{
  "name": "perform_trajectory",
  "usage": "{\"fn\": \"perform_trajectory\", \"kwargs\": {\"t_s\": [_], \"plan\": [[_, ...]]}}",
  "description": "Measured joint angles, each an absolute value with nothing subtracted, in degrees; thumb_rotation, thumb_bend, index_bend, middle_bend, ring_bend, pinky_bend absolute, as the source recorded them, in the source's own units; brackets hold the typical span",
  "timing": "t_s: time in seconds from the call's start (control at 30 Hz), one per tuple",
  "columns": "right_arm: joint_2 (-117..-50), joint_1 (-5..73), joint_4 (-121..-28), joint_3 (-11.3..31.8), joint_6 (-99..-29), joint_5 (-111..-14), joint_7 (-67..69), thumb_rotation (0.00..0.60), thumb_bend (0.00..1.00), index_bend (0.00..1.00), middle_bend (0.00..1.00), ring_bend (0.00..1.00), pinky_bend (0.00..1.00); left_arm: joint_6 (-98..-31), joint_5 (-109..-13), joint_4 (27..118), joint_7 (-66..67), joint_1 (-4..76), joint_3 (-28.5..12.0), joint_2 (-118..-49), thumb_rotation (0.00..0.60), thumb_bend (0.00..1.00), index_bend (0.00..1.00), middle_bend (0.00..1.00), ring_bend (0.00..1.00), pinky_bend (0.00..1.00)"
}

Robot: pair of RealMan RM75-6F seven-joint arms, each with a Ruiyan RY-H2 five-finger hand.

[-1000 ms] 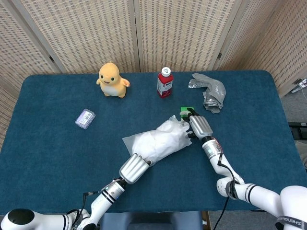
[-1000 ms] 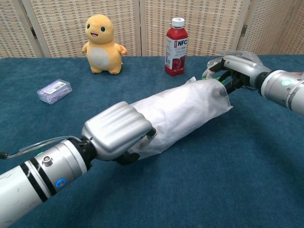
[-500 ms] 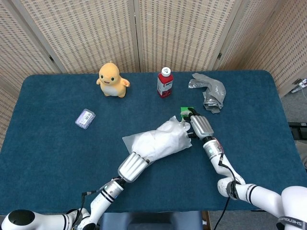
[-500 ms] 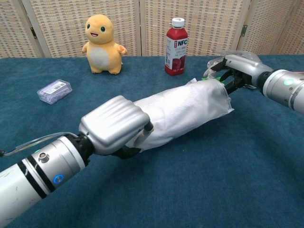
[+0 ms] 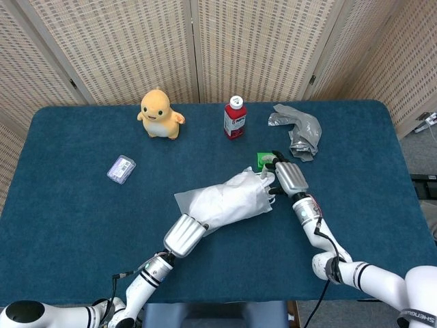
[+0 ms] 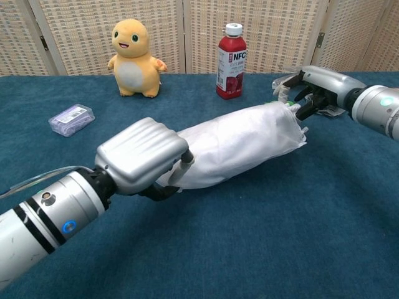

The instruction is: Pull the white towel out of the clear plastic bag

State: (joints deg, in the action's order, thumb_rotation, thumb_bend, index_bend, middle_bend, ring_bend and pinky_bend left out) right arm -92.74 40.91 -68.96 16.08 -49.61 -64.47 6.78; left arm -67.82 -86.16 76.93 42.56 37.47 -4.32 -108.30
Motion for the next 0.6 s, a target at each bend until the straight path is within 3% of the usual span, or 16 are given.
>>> {"fn": "perform_trajectory", "kwargs": {"t_s": [0.3, 0.6], "plan": [[-92.0, 40.6, -69.4, 16.2, -49.9, -64.3, 6.8, 0.600, 0.66, 0.78, 0.23, 0.04, 0.21, -69.5, -86.4, 76.8, 42.0, 36.7, -4.9, -108.9, 0.600, 0.47, 0.72, 1.00, 0.87, 0.93], [-91.9, 40.2, -69.5, 15.9, -49.9, -64.4, 6.9, 0.600, 0.66, 0.78, 0.23, 0.04, 0.21, -70.3, -86.0, 78.3, 44.0, 35.8, -5.0, -108.7, 0.600, 0.52, 0.66, 0.93, 0.84, 0.93]]}}
